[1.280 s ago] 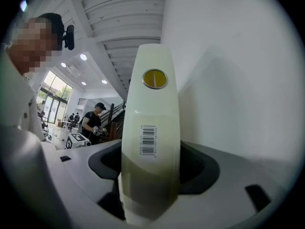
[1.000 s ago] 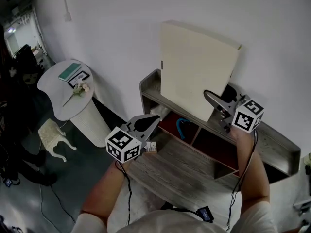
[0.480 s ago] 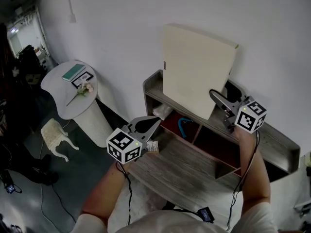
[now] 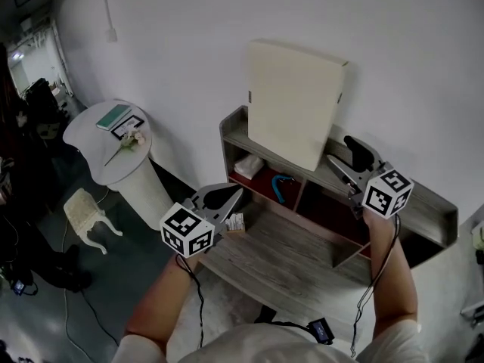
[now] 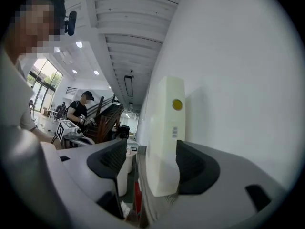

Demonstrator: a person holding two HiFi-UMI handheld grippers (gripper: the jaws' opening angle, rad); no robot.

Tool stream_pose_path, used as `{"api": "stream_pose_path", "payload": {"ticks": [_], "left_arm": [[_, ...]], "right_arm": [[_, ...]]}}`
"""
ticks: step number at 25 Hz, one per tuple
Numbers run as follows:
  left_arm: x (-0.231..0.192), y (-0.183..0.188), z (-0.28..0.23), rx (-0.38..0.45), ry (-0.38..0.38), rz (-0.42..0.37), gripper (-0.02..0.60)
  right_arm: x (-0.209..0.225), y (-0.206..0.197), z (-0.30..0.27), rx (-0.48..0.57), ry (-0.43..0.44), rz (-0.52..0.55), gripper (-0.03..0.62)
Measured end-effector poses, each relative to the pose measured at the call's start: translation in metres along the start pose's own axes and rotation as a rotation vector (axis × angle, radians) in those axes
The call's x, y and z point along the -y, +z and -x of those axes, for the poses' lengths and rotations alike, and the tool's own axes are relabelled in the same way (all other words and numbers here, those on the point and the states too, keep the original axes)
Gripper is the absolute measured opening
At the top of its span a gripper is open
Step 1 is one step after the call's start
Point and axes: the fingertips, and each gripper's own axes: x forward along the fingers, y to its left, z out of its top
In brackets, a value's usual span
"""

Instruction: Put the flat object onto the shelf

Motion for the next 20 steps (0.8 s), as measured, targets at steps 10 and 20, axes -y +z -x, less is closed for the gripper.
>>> {"api": "stream_pose_path", "payload": {"ticks": [10, 20], "left_arm": [[0.061, -0.008, 0.048, 0.012, -0.047, 0.0, 0.015], [0.117, -0.036, 0.093, 0.01, -0.103, 0.046, 0.015]], "right_arm": [[-0.107, -0.042, 0.058, -0.019, 0.024, 0.016, 0.221], [-0.219, -0.092, 0.091, -0.079, 0.106, 0.067, 0.057]]}}
